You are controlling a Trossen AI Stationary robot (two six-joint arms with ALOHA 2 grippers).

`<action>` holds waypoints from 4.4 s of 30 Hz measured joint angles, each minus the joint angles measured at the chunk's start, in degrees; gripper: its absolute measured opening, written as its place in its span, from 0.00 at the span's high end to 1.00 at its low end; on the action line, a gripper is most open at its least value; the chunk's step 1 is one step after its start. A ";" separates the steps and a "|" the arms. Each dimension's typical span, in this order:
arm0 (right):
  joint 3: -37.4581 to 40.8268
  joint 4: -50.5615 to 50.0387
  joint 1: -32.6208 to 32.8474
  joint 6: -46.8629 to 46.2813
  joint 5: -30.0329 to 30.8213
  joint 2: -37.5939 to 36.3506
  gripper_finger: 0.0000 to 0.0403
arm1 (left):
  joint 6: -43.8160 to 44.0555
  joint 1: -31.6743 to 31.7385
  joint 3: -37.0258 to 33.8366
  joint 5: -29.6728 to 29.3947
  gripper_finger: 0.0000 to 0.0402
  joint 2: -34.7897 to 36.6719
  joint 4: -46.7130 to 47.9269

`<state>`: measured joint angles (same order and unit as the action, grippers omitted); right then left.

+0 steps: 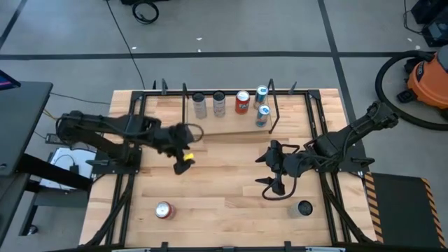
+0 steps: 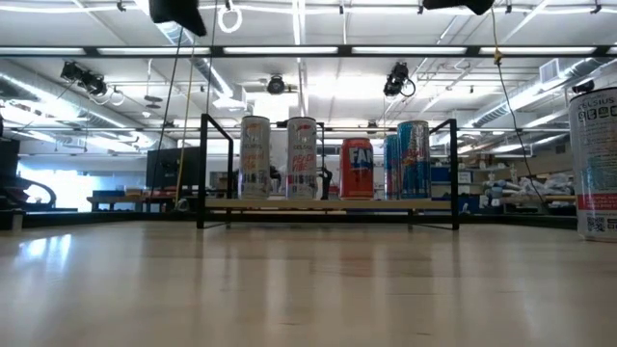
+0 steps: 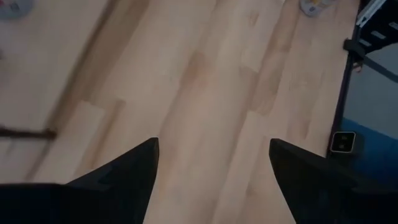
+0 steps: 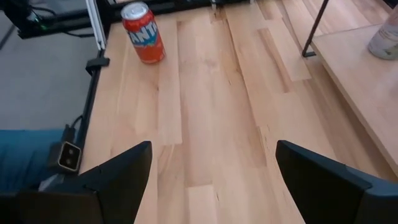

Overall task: Place canned beverage on shelf
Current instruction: Put the orange soda can aligned with the other orange soda can on the shelf

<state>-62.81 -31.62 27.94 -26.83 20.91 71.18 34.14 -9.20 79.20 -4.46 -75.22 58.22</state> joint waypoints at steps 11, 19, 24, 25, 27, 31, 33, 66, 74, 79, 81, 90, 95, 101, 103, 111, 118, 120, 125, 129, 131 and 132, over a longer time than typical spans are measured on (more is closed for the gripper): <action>0.00 -0.61 0.00 -0.15 0.01 0.00 0.13 | 23.50 -15.55 -0.02 -6.47 0.24 -0.72 5.09; 0.00 -0.70 0.00 -0.09 0.01 0.00 0.13 | 36.52 -24.85 -0.02 -10.96 0.24 -0.57 5.13; 0.00 -0.72 0.00 -0.46 0.00 0.00 0.13 | 42.16 -29.34 -0.02 -11.40 0.24 -2.42 6.27; 0.00 -0.77 0.02 -0.50 0.00 0.00 0.13 | 43.32 -30.18 -0.02 -11.43 0.24 -2.87 6.94; 0.00 -0.89 0.04 -0.59 0.00 0.00 0.13 | 45.30 -31.51 -0.02 -11.13 0.24 -4.30 7.55; 0.00 -0.81 0.07 -0.61 0.00 0.00 0.13 | 49.14 -34.12 -0.05 -10.78 0.24 -6.29 7.62; 0.00 -0.72 0.07 -0.61 0.00 0.00 0.13 | 50.96 -35.36 -0.04 -10.58 0.24 -7.19 8.03; 0.02 -1.12 0.09 -1.70 -4.15 0.00 0.13 | 64.67 -41.61 -0.03 -4.46 0.24 -17.93 10.72; 0.02 -1.09 0.11 -1.70 -4.50 0.00 0.13 | 64.66 -41.46 -0.07 -4.44 0.24 -19.04 10.18; 0.02 -1.09 0.11 -1.70 -4.50 0.00 0.13 | 64.43 -41.08 -0.15 -4.42 0.24 -19.65 10.25; 0.02 -1.11 0.11 -1.69 -4.50 0.00 0.13 | 64.39 -41.04 -0.80 -4.30 0.24 -19.96 9.46; 0.02 -1.29 0.11 -1.64 -4.52 0.00 0.13 | 64.62 -40.99 -3.67 -3.49 0.23 -19.80 4.07; 0.02 -1.27 0.11 -1.54 -4.52 0.00 0.13 | 64.67 -40.99 -3.72 -3.32 0.23 -19.89 3.87; 0.02 -1.24 0.11 -1.53 -4.52 0.00 0.13 | 64.38 -40.41 -3.76 -2.93 0.24 -19.92 3.98; 0.02 -1.21 0.11 -1.53 -4.52 0.00 0.13 | 64.24 -40.38 -3.77 -2.75 0.25 -19.93 3.98; 0.03 -1.17 0.11 -1.51 -4.52 0.00 0.13 | 62.61 -39.58 -3.82 -2.67 0.27 -19.87 4.05; 0.02 -1.16 0.11 -1.49 -4.52 0.00 0.13 | 54.41 -34.40 -3.82 -2.03 0.28 -19.90 2.96; 0.02 -1.13 0.11 -1.49 -4.52 0.00 0.13 | 51.15 -32.53 -3.58 -2.97 0.28 -19.92 2.47; 0.03 -1.17 0.11 -1.19 -4.26 0.00 0.13 | 42.64 -28.10 -1.92 -4.66 0.28 -20.33 2.51; 0.03 -1.15 0.13 0.22 -4.22 0.00 0.13 | 36.23 -23.90 -1.33 -5.00 0.28 -20.35 2.62; 0.04 -1.16 0.11 0.46 -4.20 0.00 0.13 | 32.87 -21.68 -1.33 -4.78 0.28 -20.35 2.59; 0.04 -1.14 0.11 0.46 -4.17 0.00 0.13 | 31.34 -20.61 -1.32 -4.70 0.28 -20.34 2.59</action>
<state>-62.77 -32.76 28.06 -26.37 16.73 71.18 65.47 -29.81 77.88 -9.16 -95.56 60.81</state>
